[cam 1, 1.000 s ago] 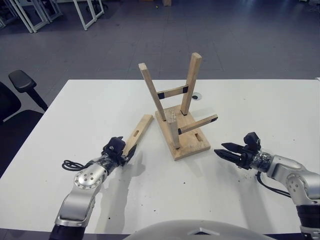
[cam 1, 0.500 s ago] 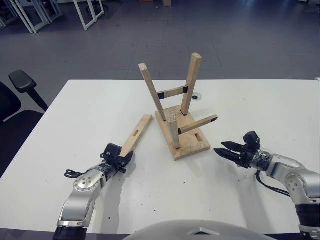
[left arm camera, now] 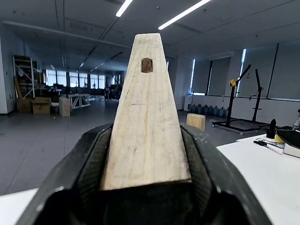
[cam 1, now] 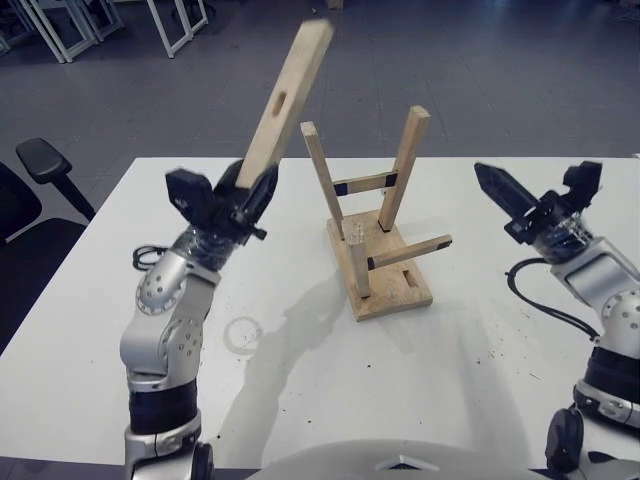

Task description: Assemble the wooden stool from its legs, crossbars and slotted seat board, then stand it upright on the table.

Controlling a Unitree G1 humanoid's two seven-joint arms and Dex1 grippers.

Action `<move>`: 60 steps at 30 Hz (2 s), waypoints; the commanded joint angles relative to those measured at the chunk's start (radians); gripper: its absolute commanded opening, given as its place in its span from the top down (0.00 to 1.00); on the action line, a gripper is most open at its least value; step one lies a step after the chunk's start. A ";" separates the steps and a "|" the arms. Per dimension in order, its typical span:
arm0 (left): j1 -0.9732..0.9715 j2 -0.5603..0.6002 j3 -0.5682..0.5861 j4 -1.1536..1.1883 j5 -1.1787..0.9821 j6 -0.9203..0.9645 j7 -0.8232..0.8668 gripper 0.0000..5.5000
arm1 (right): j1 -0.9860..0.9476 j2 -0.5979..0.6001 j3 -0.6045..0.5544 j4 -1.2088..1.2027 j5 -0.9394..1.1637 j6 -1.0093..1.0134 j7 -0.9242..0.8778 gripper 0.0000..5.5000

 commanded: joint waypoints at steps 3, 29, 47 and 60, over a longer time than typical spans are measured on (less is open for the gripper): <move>-0.095 0.016 -0.046 -0.046 -0.148 0.134 -0.042 0.63 | -0.080 0.006 0.036 -0.065 0.203 0.057 -0.122 0.12; -0.174 0.203 -0.107 -0.074 -1.014 0.569 0.005 0.63 | -0.077 -0.186 0.181 -0.139 0.552 0.102 0.038 0.40; -0.132 0.260 -0.018 -0.060 -1.013 0.500 -0.094 0.42 | -0.039 -0.238 0.185 -0.134 0.476 0.077 0.102 0.63; -0.042 0.223 -0.321 0.457 0.054 0.082 0.073 0.42 | -0.047 -0.256 0.085 0.208 0.068 -0.097 0.027 0.63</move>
